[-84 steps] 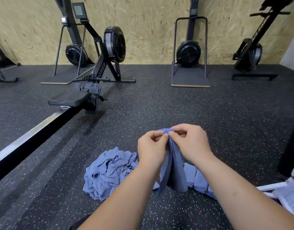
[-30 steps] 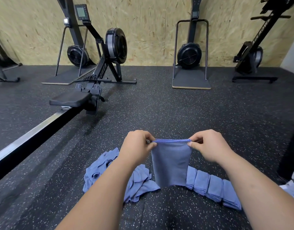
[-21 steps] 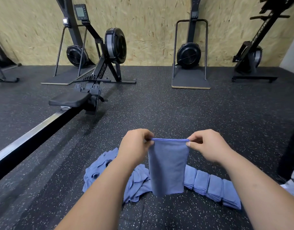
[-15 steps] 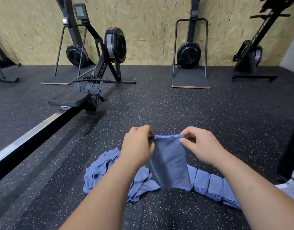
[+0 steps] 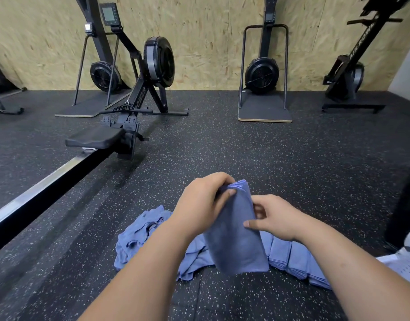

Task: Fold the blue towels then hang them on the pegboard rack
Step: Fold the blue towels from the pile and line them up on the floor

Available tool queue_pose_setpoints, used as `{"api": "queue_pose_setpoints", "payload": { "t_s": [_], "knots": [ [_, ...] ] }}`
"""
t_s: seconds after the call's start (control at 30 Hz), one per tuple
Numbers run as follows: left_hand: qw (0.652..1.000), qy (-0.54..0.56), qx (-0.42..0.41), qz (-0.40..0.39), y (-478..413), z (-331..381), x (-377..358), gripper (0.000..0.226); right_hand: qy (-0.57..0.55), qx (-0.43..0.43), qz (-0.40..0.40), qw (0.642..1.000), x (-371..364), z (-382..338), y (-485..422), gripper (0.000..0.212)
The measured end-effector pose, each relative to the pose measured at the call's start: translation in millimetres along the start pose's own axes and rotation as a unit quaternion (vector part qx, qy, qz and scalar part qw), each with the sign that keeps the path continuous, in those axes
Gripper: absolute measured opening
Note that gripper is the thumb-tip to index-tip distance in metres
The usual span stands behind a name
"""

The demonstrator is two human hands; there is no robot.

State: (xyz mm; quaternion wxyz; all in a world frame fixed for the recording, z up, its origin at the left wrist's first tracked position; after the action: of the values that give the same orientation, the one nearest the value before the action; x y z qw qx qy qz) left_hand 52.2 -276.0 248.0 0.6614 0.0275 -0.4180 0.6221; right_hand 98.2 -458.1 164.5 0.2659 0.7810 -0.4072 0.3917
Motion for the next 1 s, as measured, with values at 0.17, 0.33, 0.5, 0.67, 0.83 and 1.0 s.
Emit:
{"api": "queue_pose_setpoints", "payload": {
  "t_s": [0.17,0.33,0.5,0.67,0.83,1.0],
  "knots": [
    [0.996,0.065,0.022,0.062,3,-7,19,0.006,0.085,-0.016,-0.041,0.995,-4,14,4,0.023],
    [0.976,0.131,0.108,0.135,8,-31,33,0.01,0.137,-0.059,-0.084,0.985,-9,33,9,0.04],
    [0.955,0.099,0.204,0.193,16,-59,43,0.013,0.116,-0.11,-0.066,0.985,2,41,15,0.034],
    [0.915,0.093,0.283,0.271,24,-72,56,0.016,0.024,-0.113,-0.078,0.99,14,41,21,0.031],
    [0.868,0.12,0.359,0.321,35,-93,66,0.021,-0.091,-0.108,0.003,0.99,38,37,25,0.017],
    [0.827,0.199,0.429,0.305,43,-117,51,0.027,-0.251,-0.164,0.148,0.942,55,62,20,0.012]
  ]
}}
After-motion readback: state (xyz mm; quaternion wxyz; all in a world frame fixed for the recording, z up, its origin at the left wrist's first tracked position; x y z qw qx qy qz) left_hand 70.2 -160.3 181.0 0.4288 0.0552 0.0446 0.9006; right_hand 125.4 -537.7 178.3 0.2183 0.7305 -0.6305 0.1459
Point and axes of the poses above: each hand's wrist, its own y-axis away from the middle knuckle, its own x-axis out of the back of the hand, z = x × y, the point moved 7 cm from there along -y, towards the middle knuckle, and after that the axes turned 13 degrees about y, right-handed, at the moved point
